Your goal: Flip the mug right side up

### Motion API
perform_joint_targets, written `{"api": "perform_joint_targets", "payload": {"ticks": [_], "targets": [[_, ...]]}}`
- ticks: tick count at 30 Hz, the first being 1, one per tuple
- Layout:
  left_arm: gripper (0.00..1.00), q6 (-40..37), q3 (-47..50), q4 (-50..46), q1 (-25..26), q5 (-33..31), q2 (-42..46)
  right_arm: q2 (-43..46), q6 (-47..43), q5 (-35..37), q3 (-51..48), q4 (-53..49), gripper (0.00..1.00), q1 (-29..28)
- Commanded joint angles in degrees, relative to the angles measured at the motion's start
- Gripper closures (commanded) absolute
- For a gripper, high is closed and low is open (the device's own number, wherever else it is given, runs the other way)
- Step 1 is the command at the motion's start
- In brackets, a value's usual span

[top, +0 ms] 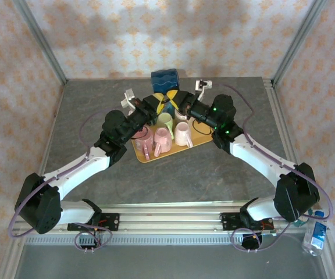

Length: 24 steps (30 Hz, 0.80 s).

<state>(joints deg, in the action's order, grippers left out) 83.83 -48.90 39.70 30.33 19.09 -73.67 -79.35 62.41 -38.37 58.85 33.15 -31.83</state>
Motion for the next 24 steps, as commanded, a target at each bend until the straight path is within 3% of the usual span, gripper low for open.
{"api": "perform_joint_targets", "payload": {"ticks": [1,4,7,9,13,24], "targets": [[1.0,-2.4,-3.3,-0.8,-0.3,0.7,-0.1,-0.4,-1.9,-0.5,1.7,6.0,1.0,-0.5],[1.0,-4.3,-3.6,-0.3,-0.3,0.0,0.4,-1.0,-1.9,-0.3,1.6,6.3,0.91,-0.6],[1.0,-6.3,-3.9,-0.4,-0.4,-0.5,1.2,-1.2,-2.1,0.0,1.5,6.1,0.56,-0.5],[1.0,-8.3,-4.8,-1.9,-0.8,-0.5,1.8,-1.0,-2.7,0.7,1.1,5.4,0.46,-0.5],[1.0,-12.7,-7.0,-8.0,-2.1,-0.7,3.8,0.1,-5.8,2.7,1.3,-2.8,0.42,-0.5],[1.0,-28.7,-10.9,-30.2,-8.7,-1.5,10.4,6.9,-21.3,9.9,2.7,-26.6,0.42,0.2]]}}
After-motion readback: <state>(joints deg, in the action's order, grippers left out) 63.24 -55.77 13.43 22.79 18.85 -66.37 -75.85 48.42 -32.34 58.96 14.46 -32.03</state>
